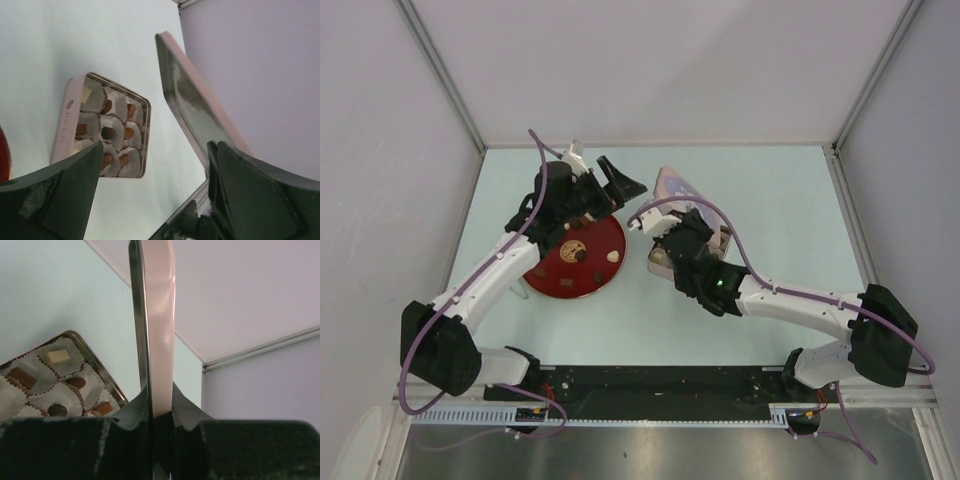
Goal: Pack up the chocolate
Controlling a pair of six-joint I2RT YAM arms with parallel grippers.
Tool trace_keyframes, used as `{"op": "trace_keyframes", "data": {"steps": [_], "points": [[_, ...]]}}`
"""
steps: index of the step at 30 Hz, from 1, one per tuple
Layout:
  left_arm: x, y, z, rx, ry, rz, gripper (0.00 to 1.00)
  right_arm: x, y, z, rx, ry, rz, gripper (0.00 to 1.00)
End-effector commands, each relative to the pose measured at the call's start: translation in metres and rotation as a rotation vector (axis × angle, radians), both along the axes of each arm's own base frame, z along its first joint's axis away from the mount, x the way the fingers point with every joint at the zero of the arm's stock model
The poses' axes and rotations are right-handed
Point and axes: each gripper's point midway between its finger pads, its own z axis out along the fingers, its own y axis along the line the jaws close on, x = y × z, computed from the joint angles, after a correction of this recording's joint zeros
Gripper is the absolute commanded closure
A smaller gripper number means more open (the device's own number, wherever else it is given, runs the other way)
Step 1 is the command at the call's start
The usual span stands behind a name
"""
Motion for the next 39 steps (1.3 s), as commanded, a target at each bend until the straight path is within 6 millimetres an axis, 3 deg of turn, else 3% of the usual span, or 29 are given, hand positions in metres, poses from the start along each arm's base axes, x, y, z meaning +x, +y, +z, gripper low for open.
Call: {"op": "trace_keyframes", "data": {"steps": [1,5,12,19,24,30,39], "points": [[-0.002,-0.013,0.043,-0.126,-0.047,-0.051,0.0,-0.007,-0.002,0.02,0.0,-0.109,-0.043,1.0],[-0.001,-0.013,0.058,-0.161,-0.077,-0.057,0.0,-0.019,0.003,0.022,-0.006,-0.157,-0.023,1.0],[-0.004,-0.02,0.055,-0.166,-0.044,-0.114,0.01,-0.031,0.014,0.018,-0.139,-0.229,0.012,1.0],[-0.006,-0.021,0.018,-0.074,0.075,-0.138,0.05,-0.035,0.02,0.027,-0.145,-0.337,-0.021,1.0],[-0.008,-0.024,-0.004,-0.029,0.125,-0.143,0.1,-0.038,0.027,0.022,-0.151,-0.341,-0.007,1.0],[-0.009,-0.036,-0.005,-0.035,0.13,-0.19,0.21,-0.04,0.03,0.021,-0.155,-0.339,0.003,1.0],[-0.018,-0.052,0.002,-0.058,0.145,-0.264,0.5,-0.039,0.031,0.014,-0.182,-0.316,0.004,0.99]]}}
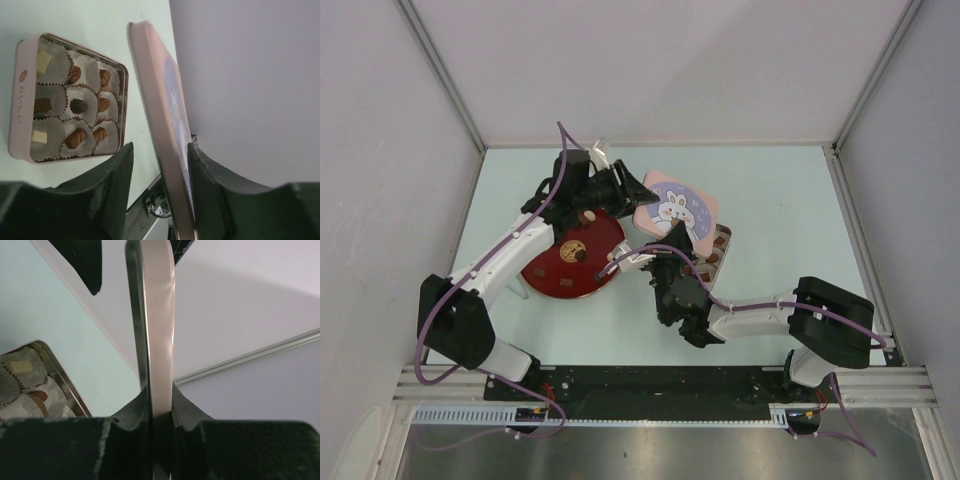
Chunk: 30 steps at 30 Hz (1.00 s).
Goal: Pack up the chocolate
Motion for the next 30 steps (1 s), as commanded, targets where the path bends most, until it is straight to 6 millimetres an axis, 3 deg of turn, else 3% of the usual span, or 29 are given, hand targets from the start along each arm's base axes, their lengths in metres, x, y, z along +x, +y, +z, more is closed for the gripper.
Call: {"op": "trace_keyframes", "data": {"steps": [1,8,11,14,19,20,22,23,30], "points": [[-0.01,-0.012,0.012,-0.023,-0.008,-0.072,0.53,-0.001,-0.001,0.014,0.1,-0.029,0.005,0.99],[-0.012,-0.017,0.014,-0.047,0.001,-0.094,0.84,0.003,-0.005,0.008,0.077,0.004,-0.002,0.92],[-0.007,-0.019,0.022,-0.055,-0.019,-0.093,0.91,0.002,-0.005,0.002,0.071,0.044,0.009,0.84],[-0.002,-0.021,0.025,-0.057,-0.027,-0.09,0.97,0.001,-0.008,-0.004,0.086,0.091,0.017,0.66],[0.009,-0.023,0.029,-0.053,-0.05,-0.08,1.0,-0.005,-0.015,-0.023,0.109,0.191,0.028,0.37],[0.013,-0.024,0.026,-0.044,-0.051,-0.075,1.0,-0.007,-0.015,-0.025,0.112,0.207,0.034,0.27],[0.019,-0.024,0.029,-0.041,-0.071,-0.068,1.0,-0.012,-0.015,-0.022,0.151,0.239,0.058,0.18],[0.024,-0.024,0.029,-0.033,-0.083,-0.059,1.0,-0.016,-0.014,-0.036,0.149,0.304,0.077,0.13],[0.051,-0.028,0.024,-0.004,-0.124,-0.035,1.0,-0.045,-0.007,-0.038,0.367,0.595,0.23,0.04]]}}
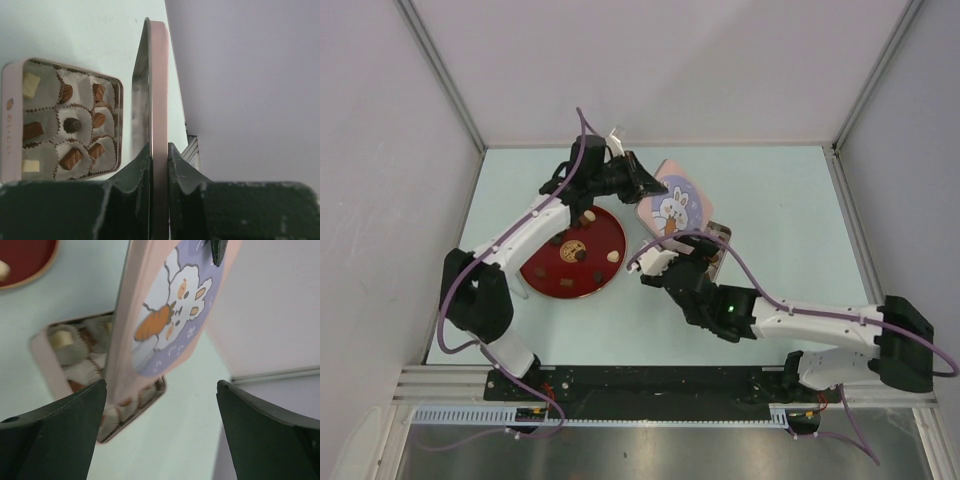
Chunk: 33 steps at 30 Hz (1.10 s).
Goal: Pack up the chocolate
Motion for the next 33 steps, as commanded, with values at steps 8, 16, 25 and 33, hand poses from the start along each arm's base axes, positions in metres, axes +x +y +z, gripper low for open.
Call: {"op": "trace_keyframes", "data": {"steps": [8,16,25,33], "points": [[0.038,-0.012,0.026,-0.058,-0.128,0.023,1.0,-0.027,-0.018,0.025,0.618,0.526,0.12,0.01],[0.032,-0.03,0.036,-0.145,-0.137,0.006,1.0,0.023,-0.073,0.04,1.221,0.722,0.01,0.02],[0.017,-0.057,0.034,-0.225,-0.11,-0.018,1.0,0.063,-0.099,0.01,1.539,0.799,-0.087,0.02],[0.01,-0.085,0.009,-0.283,-0.066,-0.02,1.0,0.077,-0.131,-0.041,1.676,0.787,-0.313,0.03]]}}
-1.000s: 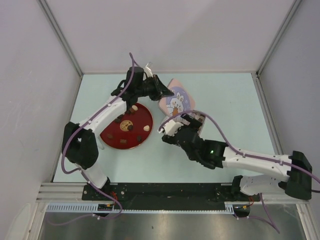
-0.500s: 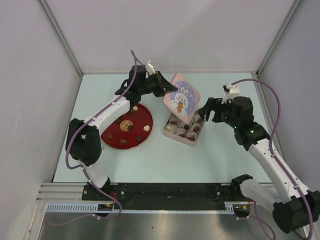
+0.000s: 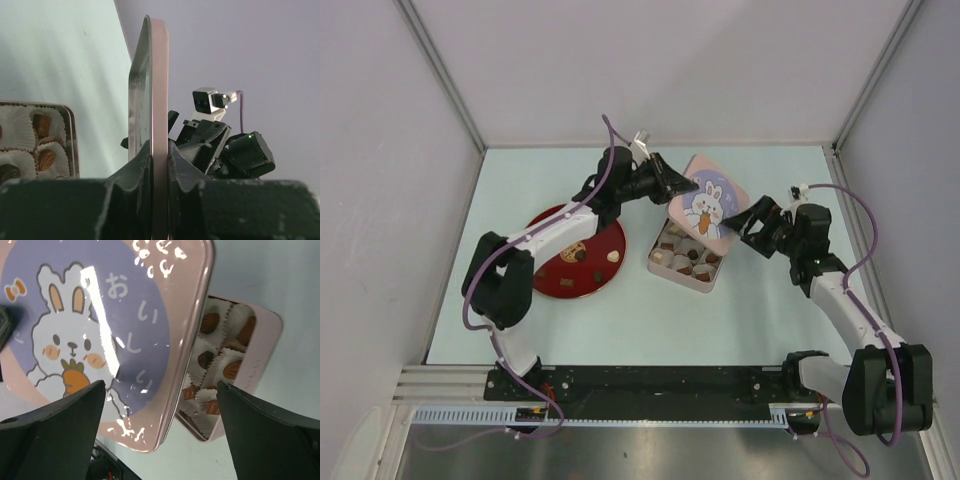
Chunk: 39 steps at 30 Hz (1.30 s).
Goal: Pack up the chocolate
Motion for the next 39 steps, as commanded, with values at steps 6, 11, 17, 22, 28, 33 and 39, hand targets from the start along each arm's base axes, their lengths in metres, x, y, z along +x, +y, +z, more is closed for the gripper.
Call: {"op": "trace_keyframes", "data": {"steps": [6,11,17,22,28,33,39], "points": [[-0.002,-0.027,-0.028,-0.07,0.023,-0.001,1.0,0.01,-0.026,-0.022,0.014,0.04,-0.156,0.02],[-0.003,-0.027,-0.048,-0.06,0.03,-0.004,1.0,0.011,-0.031,-0.047,-0.027,0.107,-0.168,0.02],[-0.004,-0.025,-0.072,-0.026,0.04,-0.004,1.0,0.011,-0.029,-0.081,-0.04,0.208,-0.152,0.02],[-0.001,-0.019,-0.09,0.007,0.048,0.01,1.0,0.01,-0.013,-0.101,0.001,0.269,-0.079,0.03],[0.003,-0.005,-0.109,0.071,0.055,0.035,0.99,0.01,0.003,-0.103,0.033,0.261,-0.017,0.04],[0.007,0.008,-0.121,0.122,0.043,0.059,0.96,0.011,0.012,-0.103,0.061,0.256,0.024,0.06],[0.01,0.019,-0.133,0.201,0.031,0.068,0.89,0.009,0.028,-0.112,0.093,0.279,0.088,0.08]]}}
